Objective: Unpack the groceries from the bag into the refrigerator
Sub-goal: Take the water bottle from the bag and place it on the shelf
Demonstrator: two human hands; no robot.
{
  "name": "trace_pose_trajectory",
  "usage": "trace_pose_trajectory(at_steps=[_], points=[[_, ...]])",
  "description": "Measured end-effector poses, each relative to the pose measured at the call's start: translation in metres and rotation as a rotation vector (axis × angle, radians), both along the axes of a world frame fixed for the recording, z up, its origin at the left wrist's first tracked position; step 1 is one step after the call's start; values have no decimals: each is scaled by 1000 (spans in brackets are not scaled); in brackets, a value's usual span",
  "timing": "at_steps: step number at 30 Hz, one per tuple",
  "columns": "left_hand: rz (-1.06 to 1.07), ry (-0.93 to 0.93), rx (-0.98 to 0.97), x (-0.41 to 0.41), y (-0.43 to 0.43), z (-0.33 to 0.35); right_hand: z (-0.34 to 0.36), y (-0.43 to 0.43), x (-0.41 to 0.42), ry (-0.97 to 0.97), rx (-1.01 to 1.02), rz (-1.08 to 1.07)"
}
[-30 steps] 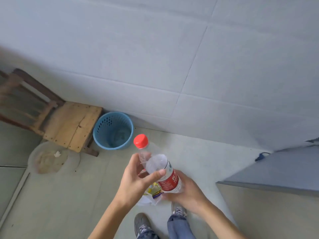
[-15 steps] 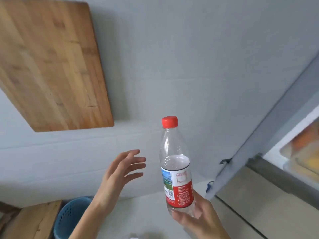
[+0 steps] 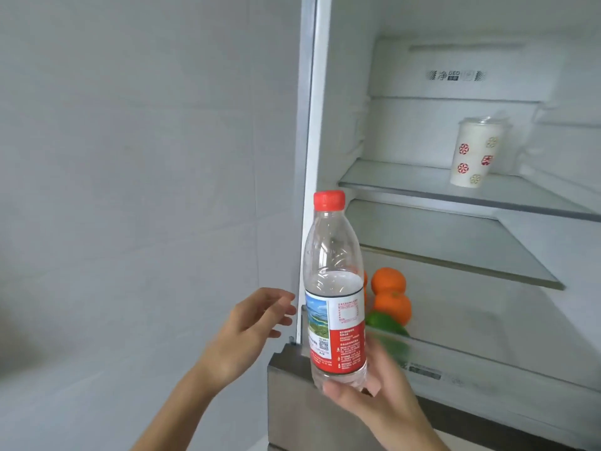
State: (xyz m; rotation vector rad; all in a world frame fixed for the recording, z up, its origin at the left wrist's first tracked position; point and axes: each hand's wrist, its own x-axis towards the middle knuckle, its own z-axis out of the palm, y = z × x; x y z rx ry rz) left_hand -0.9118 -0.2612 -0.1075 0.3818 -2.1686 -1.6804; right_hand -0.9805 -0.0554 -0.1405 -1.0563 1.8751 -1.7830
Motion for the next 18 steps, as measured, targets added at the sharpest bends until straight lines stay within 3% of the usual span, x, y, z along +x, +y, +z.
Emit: trace_pose_trajectory(at_steps=[4, 12, 18], points=[[18, 3, -83, -50, 25, 19, 34, 21, -40, 21, -89, -42], [-160, 13, 213, -111, 42, 61, 96, 26, -91, 105, -39, -163], [-307, -30, 425, -143, 51, 73, 119, 19, -135, 168, 158, -320]])
